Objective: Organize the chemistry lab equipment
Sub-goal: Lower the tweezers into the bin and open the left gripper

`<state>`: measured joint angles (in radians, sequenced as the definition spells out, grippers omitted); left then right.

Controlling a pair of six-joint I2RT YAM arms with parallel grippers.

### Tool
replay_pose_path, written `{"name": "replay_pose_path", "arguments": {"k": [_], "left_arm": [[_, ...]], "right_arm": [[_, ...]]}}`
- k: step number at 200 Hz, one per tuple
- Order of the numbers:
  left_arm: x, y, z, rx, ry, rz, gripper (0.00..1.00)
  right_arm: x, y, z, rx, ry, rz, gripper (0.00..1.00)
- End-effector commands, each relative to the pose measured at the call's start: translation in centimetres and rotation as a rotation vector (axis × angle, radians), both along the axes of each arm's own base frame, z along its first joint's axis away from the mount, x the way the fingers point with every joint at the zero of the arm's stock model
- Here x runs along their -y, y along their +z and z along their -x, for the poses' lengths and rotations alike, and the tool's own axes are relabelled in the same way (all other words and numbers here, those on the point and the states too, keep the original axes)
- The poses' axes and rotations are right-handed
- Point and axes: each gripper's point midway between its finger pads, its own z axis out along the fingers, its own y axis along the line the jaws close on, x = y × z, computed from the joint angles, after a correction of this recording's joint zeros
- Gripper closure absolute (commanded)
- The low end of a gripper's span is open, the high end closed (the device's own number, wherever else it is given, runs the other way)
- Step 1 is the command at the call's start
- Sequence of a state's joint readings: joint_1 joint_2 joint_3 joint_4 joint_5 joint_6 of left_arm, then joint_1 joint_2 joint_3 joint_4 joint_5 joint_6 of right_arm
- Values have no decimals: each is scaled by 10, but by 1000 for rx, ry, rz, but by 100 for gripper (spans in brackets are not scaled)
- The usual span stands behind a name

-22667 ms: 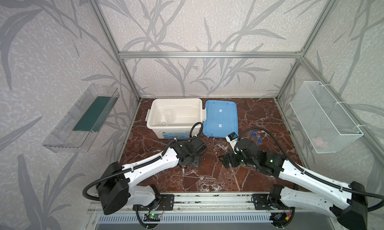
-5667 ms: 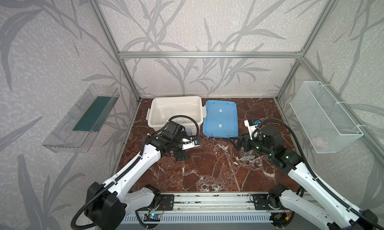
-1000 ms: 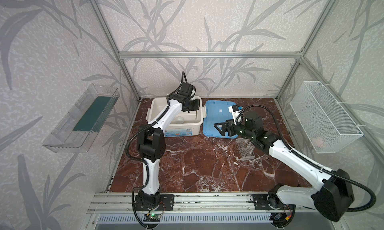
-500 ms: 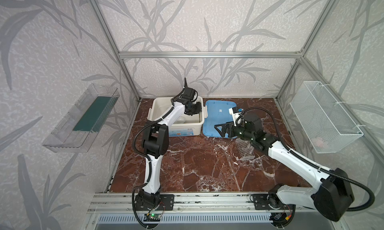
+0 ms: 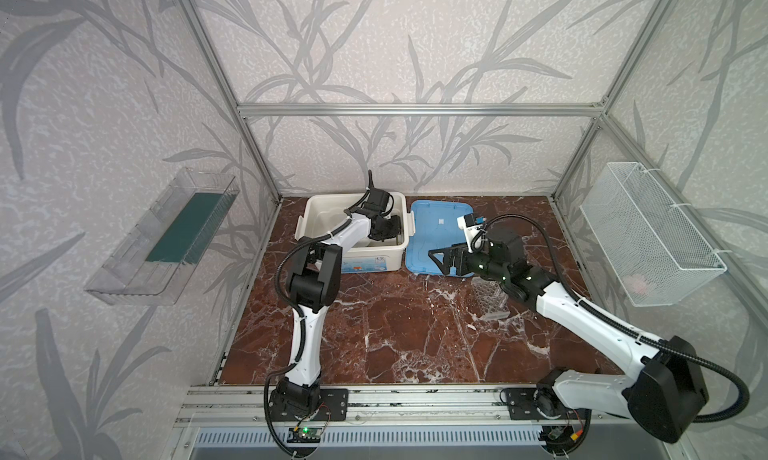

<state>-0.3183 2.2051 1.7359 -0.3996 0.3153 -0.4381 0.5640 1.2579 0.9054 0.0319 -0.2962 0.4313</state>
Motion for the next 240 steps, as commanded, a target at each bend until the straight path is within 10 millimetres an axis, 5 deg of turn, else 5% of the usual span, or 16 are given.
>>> {"name": "replay_pose_path", "arguments": {"k": [1, 62, 77, 124, 152, 190, 208, 240], "left_arm": [[2, -5, -6, 28, -3, 28, 100], [-2, -25, -4, 4, 4, 9, 100], [-3, -24, -4, 10, -4, -5, 91], [-6, -33, -4, -14, -9, -24, 90], [-11, -33, -4, -10, 1, -53, 81], [-12, -23, -5, 6, 8, -48, 75], [-20, -19, -4, -5, 39, -84, 67], [-34, 17, -2, 51, 52, -151, 46]], "right_arm": [[0, 3, 1, 20, 7, 7, 1], [3, 1, 3, 25, 2, 12, 1], [3, -1, 2, 28, -1, 20, 1], [4, -2, 1, 25, -11, 18, 1], [6, -4, 2, 22, -15, 25, 1], [3, -1, 3, 28, 0, 17, 1], [5, -1, 4, 29, -7, 19, 1], [9, -1, 4, 33, -18, 32, 1]]}}
